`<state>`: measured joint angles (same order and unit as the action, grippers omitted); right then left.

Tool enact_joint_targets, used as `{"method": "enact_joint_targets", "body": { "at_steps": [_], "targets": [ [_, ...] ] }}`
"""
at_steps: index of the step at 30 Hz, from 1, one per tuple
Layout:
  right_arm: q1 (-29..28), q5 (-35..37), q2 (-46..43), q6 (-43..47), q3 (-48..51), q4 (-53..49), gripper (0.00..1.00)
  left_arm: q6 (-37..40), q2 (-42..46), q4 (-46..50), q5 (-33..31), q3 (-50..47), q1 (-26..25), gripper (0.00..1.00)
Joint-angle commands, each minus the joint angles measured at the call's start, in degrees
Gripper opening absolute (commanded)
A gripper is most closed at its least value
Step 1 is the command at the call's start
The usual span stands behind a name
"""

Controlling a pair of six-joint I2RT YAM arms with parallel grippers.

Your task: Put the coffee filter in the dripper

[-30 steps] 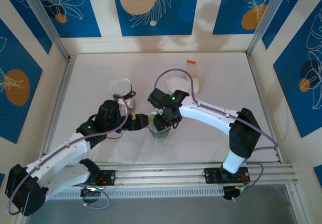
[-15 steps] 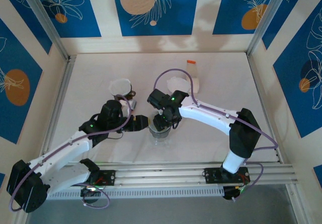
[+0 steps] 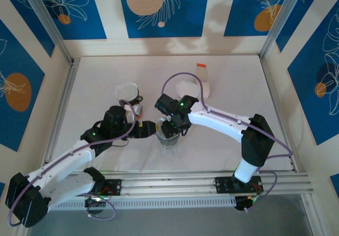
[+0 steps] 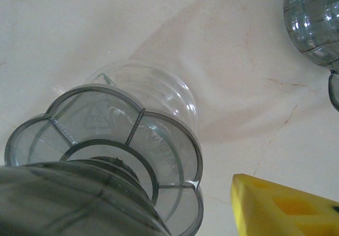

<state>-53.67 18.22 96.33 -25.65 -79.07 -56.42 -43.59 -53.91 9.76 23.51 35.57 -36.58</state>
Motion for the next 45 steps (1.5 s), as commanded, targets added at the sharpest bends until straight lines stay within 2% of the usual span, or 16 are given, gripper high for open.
{"method": "enact_joint_targets", "body": {
  "at_steps": [1, 17, 29, 38, 45],
  "targets": [
    [-0.5, 1.7, 0.5, -0.8, -0.6, -0.9, 0.61, 0.2, -1.5, -1.4, -0.1, 0.3, 0.6, 0.69],
    [-0.6, 2.4, -0.4, -0.8, -1.9, -1.1, 0.61, 0.9, -2.0, 1.9, 0.0, -0.3, 0.6, 0.61],
    [-0.5, 4.1, -4.4, -1.8, -5.2, -2.7, 0.61, 0.6, -2.0, 2.1, 0.1, -0.6, 0.6, 0.60],
    [-0.4, 9.1, -11.0, -2.7, -9.6, -5.9, 0.62, 0.2, -2.1, 1.8, 0.0, -0.4, 0.6, 0.61],
    [-0.4, 9.5, -18.5, -2.1, -5.8, -1.4, 0.62, -1.2, -2.0, 0.1, 0.7, 0.1, 0.6, 0.68]
  ]
}}
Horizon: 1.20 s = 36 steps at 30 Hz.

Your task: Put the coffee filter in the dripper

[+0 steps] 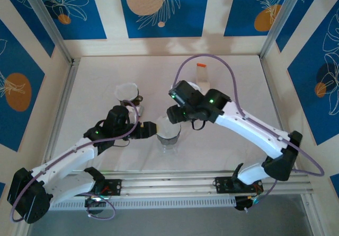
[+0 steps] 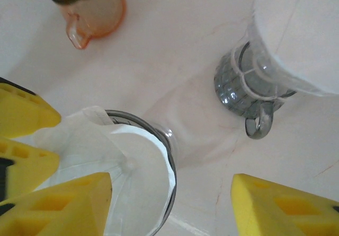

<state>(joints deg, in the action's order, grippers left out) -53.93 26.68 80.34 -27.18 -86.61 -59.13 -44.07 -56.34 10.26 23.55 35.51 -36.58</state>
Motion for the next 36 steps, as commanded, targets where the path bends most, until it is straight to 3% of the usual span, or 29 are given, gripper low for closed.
{"method": "enact_joint_targets", "body": {
  "at_steps": [1, 22, 29, 36],
  "targets": [
    [-0.1, 0.9, -3.4, -0.8, 2.4, 1.7, 0.62, -0.9, 0.5, -0.6, 0.7, 0.4, 0.5, 0.69],
    [-0.1, 2.3, -15.2, -2.8, 12.3, 5.9, 0.62, -1.5, 5.6, 0.9, -0.7, 3.5, 0.6, 0.79],
    [-0.1, 2.5, -20.7, -3.7, 18.4, 7.6, 0.62, 2.2, 9.7, 6.2, -6.6, 5.8, 0.6, 0.82],
    [0.0, 4.1, -26.2, -4.8, 25.1, 9.7, 0.62, 6.6, 16.2, 11.8, -16.9, 7.0, 0.7, 0.92]
  ]
}}
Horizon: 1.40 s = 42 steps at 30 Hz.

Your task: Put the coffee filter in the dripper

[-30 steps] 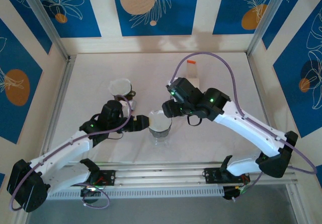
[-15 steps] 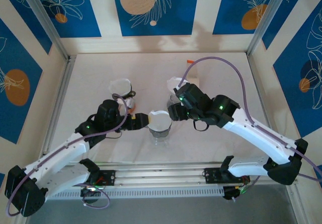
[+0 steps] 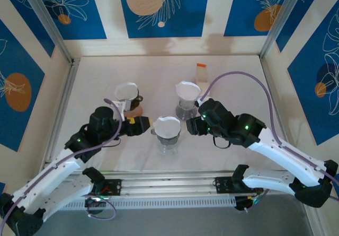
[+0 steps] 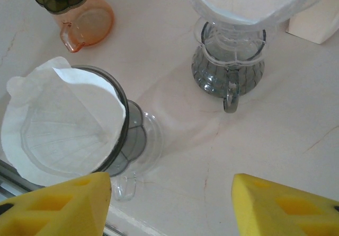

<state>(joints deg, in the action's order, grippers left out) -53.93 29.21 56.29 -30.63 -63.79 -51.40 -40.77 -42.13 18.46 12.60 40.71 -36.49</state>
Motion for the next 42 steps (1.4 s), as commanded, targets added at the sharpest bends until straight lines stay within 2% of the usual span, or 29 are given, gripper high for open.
{"method": "enact_joint_targets", "body": {
  "at_steps": [1, 5, 9, 15, 20, 23, 25, 28, 32, 36, 42],
  "targets": [
    [0.0, 1.6, -2.8, -1.8, 3.8, 2.5, 0.62, 3.9, 2.8, 4.6, -7.6, 1.7, 0.7, 0.92],
    [0.1, 2.8, -5.0, -4.3, 8.0, 2.7, 0.62, 4.8, 6.5, 8.2, -16.0, 0.4, 0.6, 0.99],
    [0.3, 5.2, -7.3, -5.9, 11.2, 3.8, 0.63, 3.5, 13.4, 7.6, -23.0, -4.3, 0.7, 1.00],
    [2.0, 5.6, -7.7, -8.0, 14.5, 5.4, 0.65, 1.8, 21.1, 7.3, -29.6, -11.1, 0.7, 1.00],
    [2.9, 5.3, -7.5, -9.2, 17.7, 8.0, 0.66, 2.3, 22.9, 9.1, -33.3, -13.0, 0.8, 1.00],
    [3.5, 3.9, -7.4, -8.9, 18.7, 9.8, 0.66, 6.0, 19.4, 10.3, -35.4, -10.5, 1.8, 1.00],
    [3.8, 3.7, -7.3, -8.8, 19.0, 10.5, 0.66, 7.4, 15.1, 12.0, -36.0, -7.6, 4.5, 1.00],
    [4.3, 3.8, -7.4, -8.6, 19.1, 10.8, 0.66, 8.1, 10.4, 10.9, -29.9, -5.1, 12.2, 1.00],
    [4.5, 3.9, -8.4, -8.1, 19.8, 10.8, 0.66, 6.3, 9.3, 5.0, -24.5, -5.0, 20.8, 1.00],
    [5.0, 3.7, -9.9, -8.1, 21.0, 11.2, 0.66, 6.5, 5.3, -0.6, -27.4, -4.3, 24.3, 1.00],
    [6.2, 2.7, -12.2, -7.0, 22.4, 13.5, 0.67, 9.8, -6.8, -2.6, -32.2, 0.9, 27.1, 1.00]
  ]
}}
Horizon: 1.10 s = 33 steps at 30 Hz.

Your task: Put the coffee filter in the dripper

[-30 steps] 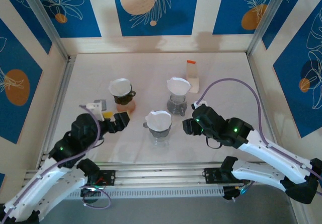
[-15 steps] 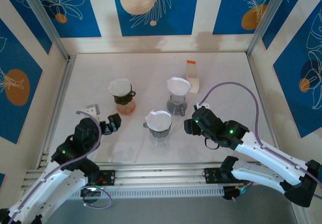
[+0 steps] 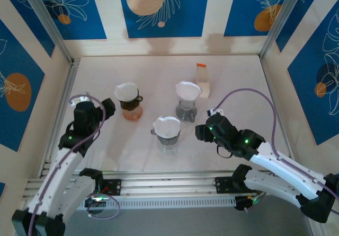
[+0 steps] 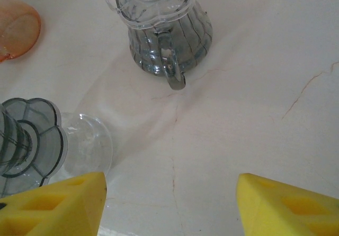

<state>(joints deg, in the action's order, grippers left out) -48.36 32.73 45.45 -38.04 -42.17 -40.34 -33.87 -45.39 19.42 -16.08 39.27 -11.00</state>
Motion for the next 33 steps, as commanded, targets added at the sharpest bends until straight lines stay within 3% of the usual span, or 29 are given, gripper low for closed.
{"method": "enact_joint_targets", "body": {
  "at_steps": [1, 4, 10, 15, 20, 28, 33],
  "targets": [
    [0.9, -1.0, -1.6, 0.6, 1.0, 2.9, 0.67, 4.6, -4.8, -5.3, -4.6, 2.1, 2.1, 1.00],
    [1.7, -2.0, -2.3, 1.1, 1.6, 3.9, 0.67, 10.3, -8.7, -13.2, -7.5, 0.5, 4.6, 1.00],
    [3.4, -3.8, -4.3, 2.0, 2.5, 4.6, 0.67, 18.9, -18.8, -23.5, -1.6, 1.3, 12.1, 1.00],
    [5.0, -4.7, -6.2, 2.2, 3.6, 4.6, 0.68, 25.6, -27.4, -30.3, 11.9, -0.3, 17.5, 1.00],
    [6.4, -6.4, -7.2, 2.2, 4.4, 4.7, 0.69, 28.9, -29.6, -41.7, 18.8, -6.8, 18.9, 1.00],
    [8.0, -7.7, -7.2, 2.7, 4.4, 5.3, 0.69, 28.6, -34.5, -50.3, 27.0, -9.6, 18.6, 1.00],
    [8.5, -8.0, -7.3, 2.4, 4.2, 4.7, 0.69, 27.2, -37.6, -61.0, 22.9, -14.6, 17.1, 1.00]
  ]
}}
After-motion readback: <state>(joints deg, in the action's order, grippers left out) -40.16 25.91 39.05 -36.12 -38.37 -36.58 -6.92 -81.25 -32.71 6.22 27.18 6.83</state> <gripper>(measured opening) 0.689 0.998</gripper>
